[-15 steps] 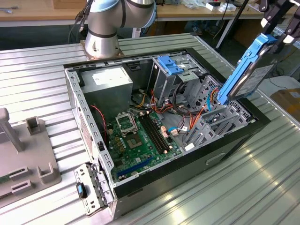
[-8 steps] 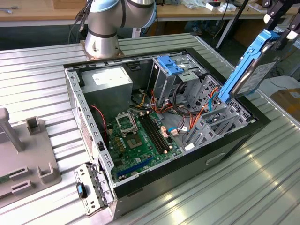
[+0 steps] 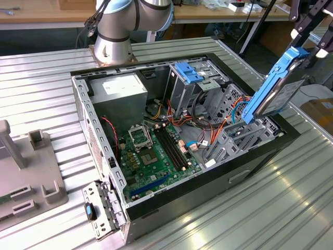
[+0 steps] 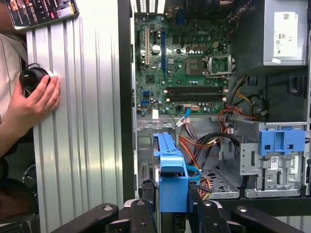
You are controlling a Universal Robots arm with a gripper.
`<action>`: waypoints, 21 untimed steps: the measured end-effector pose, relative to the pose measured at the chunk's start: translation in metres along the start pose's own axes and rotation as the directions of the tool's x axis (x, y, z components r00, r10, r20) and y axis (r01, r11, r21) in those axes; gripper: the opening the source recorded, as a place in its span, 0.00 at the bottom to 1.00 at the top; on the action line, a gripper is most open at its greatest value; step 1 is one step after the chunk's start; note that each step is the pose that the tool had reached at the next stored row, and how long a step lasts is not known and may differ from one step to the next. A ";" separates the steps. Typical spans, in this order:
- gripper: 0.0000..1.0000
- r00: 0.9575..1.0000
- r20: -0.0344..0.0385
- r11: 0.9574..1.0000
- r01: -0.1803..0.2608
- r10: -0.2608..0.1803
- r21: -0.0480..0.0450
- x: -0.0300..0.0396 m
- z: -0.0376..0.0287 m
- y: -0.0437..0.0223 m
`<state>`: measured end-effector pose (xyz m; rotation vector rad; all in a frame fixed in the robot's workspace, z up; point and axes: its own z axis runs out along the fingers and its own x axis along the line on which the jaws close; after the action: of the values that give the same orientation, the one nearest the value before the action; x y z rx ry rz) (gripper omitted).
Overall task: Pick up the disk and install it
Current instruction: 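Pick up the disk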
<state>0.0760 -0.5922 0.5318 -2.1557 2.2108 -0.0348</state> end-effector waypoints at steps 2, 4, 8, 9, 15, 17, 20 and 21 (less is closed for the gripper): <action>0.36 1.000 0.000 1.000 0.000 0.000 0.000 0.0002 0.0072 0.0005; 0.36 1.000 0.000 1.000 0.000 0.000 0.000 0.0009 0.0138 0.0008; 0.36 1.000 0.000 1.000 0.000 0.000 0.000 0.0019 0.0220 0.0012; 0.36 1.000 0.000 1.000 0.000 0.000 0.000 0.0022 0.0262 0.0014; 0.36 1.000 0.000 1.000 0.000 0.000 0.000 0.0018 0.0366 0.0020; 0.36 1.000 0.000 1.000 0.000 0.000 0.000 -0.0028 0.0389 0.0022; 0.36 1.000 0.000 1.000 0.000 0.000 0.000 -0.0038 0.0428 0.0023; 0.36 1.000 0.000 1.000 0.000 0.000 0.000 -0.0045 0.0436 0.0018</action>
<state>0.0767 -0.5867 0.4883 -2.1554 2.2114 -0.0351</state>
